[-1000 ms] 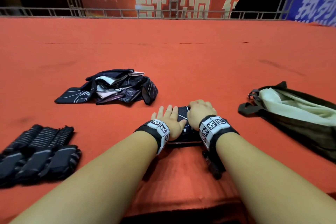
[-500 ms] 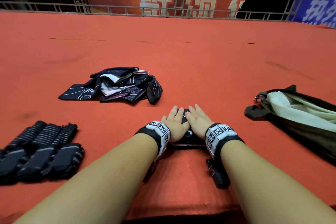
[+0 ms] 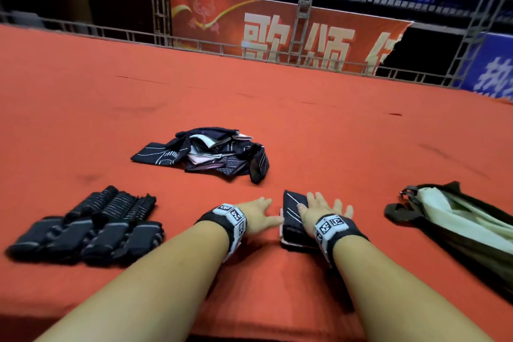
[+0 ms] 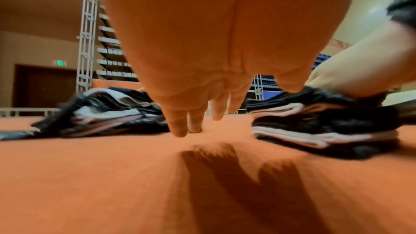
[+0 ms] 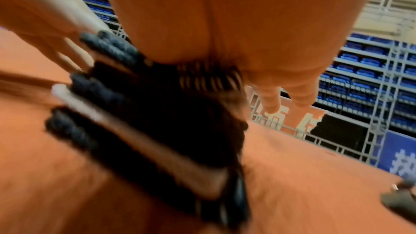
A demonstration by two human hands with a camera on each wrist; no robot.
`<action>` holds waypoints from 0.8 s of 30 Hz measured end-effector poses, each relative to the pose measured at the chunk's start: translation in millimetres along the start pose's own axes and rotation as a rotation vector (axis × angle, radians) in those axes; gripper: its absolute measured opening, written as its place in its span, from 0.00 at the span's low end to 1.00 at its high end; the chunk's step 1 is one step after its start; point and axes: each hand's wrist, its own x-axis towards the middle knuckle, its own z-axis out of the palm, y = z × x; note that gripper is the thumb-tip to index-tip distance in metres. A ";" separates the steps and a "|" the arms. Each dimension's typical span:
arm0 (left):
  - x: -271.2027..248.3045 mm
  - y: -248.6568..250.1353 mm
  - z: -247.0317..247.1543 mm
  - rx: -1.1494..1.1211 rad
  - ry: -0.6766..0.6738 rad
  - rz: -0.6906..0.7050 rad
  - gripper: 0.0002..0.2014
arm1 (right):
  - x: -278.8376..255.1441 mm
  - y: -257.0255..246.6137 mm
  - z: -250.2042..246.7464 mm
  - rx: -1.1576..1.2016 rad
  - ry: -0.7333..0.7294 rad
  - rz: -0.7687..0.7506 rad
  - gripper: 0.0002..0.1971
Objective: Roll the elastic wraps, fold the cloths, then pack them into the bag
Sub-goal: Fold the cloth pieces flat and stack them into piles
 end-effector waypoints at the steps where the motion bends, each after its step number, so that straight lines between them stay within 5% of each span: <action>1: -5.1 -12.6 -7.1 0.032 0.049 -0.024 0.38 | 0.3 -6.8 -4.0 -0.086 -0.001 0.000 0.31; 4: -18.2 -45.3 -28.4 0.089 0.166 -0.098 0.33 | -2.4 -38.5 -19.6 -0.199 0.036 -0.046 0.29; 10: -13.1 -84.4 -49.1 0.109 0.207 -0.216 0.34 | 1.0 -105.7 -40.0 0.019 0.084 -0.173 0.24; 19: -3.5 -100.1 -25.6 0.272 -0.043 -0.339 0.61 | 26.6 -149.5 -26.9 0.196 0.063 -0.225 0.26; 24: 0.0 -96.5 -27.6 0.281 -0.078 -0.337 0.62 | 49.6 -156.4 -26.9 0.280 0.009 -0.172 0.37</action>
